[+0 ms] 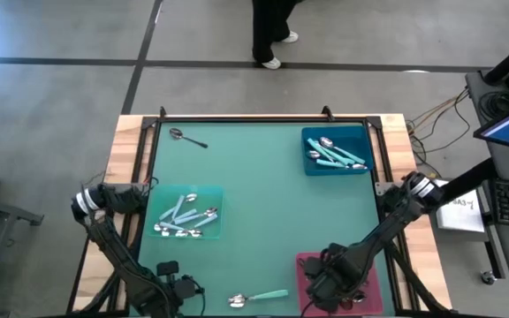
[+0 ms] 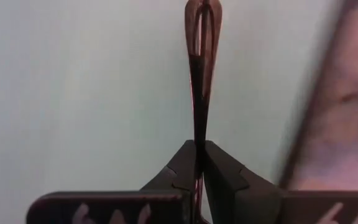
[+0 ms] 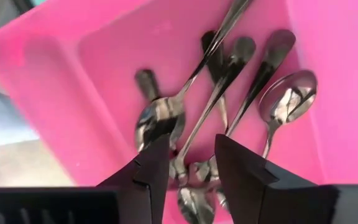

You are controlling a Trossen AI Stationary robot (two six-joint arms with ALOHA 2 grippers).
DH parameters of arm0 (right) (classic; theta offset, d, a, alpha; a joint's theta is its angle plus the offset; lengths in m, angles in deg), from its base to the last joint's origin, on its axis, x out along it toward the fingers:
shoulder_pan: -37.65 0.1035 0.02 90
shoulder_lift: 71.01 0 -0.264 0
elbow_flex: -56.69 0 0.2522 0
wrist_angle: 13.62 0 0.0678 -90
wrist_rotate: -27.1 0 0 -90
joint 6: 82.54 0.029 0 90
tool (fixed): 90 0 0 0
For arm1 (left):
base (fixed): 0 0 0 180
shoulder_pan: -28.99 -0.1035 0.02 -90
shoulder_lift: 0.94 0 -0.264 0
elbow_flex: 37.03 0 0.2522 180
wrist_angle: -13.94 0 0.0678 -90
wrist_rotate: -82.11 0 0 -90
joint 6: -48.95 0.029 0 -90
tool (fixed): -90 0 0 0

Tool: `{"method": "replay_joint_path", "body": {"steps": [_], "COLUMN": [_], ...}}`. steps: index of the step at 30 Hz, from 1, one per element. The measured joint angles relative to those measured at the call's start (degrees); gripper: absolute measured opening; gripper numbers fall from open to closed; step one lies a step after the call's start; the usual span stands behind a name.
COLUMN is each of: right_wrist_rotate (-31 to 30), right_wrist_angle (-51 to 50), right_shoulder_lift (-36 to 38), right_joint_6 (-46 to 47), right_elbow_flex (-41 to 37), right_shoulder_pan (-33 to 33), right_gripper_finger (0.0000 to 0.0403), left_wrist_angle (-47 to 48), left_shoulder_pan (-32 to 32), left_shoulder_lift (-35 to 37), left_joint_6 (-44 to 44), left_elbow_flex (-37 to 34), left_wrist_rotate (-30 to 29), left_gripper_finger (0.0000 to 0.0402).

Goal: Sort silverware by color (type)
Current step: Put the black spoon into the red bin

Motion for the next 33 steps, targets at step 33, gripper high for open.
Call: {"method": "replay_joint_path", "body": {"steps": [33], "right_wrist_rotate": [-46.0], "right_wrist_angle": [63.5], "right_shoulder_lift": [2.6], "right_joint_6": [-40.9], "right_elbow_flex": [0.1], "right_shoulder_pan": [-13.6], "right_gripper_finger": [0.0152], "left_wrist_angle": [-6.6], "left_shoulder_pan": [-9.9], "left_shoulder_lift": [13.1], "left_joint_6": [10.8], "left_elbow_flex": [0.4], "left_wrist_rotate": [-68.5], "left_gripper_finger": [0.0000]}}
